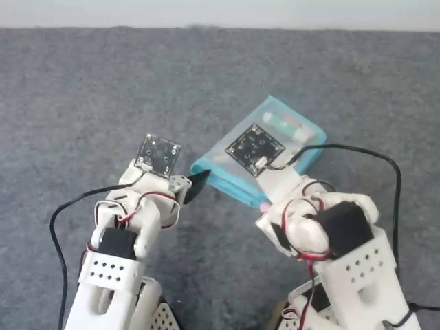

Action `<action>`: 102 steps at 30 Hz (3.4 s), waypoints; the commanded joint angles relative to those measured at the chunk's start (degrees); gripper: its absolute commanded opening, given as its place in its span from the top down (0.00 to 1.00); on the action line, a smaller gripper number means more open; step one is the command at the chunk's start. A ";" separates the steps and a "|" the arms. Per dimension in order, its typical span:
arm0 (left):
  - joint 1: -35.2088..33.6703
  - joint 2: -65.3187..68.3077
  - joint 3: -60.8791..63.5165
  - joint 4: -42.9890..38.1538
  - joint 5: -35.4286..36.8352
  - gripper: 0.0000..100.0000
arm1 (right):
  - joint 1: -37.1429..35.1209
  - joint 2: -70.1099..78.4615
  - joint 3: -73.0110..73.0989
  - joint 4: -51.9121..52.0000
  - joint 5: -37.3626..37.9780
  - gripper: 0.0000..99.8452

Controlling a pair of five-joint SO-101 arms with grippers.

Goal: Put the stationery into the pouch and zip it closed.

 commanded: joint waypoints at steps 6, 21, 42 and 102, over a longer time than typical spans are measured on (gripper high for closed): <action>0.44 -1.67 1.71 -1.49 -0.97 0.68 | 0.84 -2.07 -3.34 1.80 -0.79 0.99; -0.97 -1.67 -1.36 2.81 -0.70 0.67 | 3.74 -2.42 -3.52 1.71 -0.79 0.99; 5.63 -1.14 4.26 -8.44 -0.44 0.68 | -8.48 -6.64 -10.11 2.33 1.41 0.99; 16.00 -10.99 1.89 10.73 -2.02 0.99 | -15.78 22.46 -17.67 -18.07 -0.44 0.99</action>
